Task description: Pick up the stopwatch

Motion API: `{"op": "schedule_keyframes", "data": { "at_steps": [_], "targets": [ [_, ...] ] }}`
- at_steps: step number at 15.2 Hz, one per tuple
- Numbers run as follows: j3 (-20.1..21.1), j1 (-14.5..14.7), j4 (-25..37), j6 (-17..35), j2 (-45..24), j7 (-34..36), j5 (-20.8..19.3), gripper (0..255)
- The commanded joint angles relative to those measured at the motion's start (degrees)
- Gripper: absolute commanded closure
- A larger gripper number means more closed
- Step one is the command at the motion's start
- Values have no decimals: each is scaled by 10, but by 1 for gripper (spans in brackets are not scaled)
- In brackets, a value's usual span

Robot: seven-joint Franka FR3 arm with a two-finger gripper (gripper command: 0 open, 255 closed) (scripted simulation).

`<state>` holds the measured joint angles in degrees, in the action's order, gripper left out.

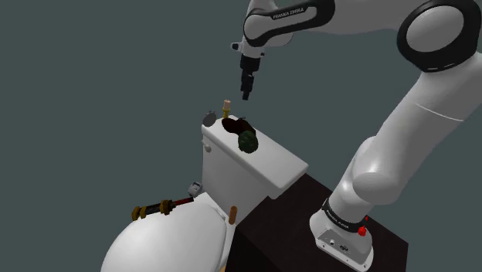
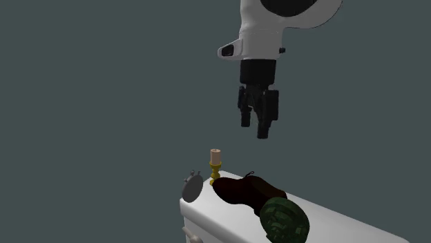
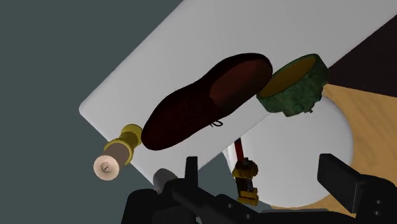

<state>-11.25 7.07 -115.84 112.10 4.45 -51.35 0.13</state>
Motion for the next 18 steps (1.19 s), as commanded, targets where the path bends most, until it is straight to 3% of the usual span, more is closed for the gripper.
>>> {"op": "schedule_keyframes", "data": {
  "at_steps": [1,15,18],
  "targets": [
    [-1,3,30,10,-46,-47,-2,0],
    [46,20,289,30,-351,-284,-51,0],
    [48,21,292,42,-366,-290,-54,0]
  ]
}}
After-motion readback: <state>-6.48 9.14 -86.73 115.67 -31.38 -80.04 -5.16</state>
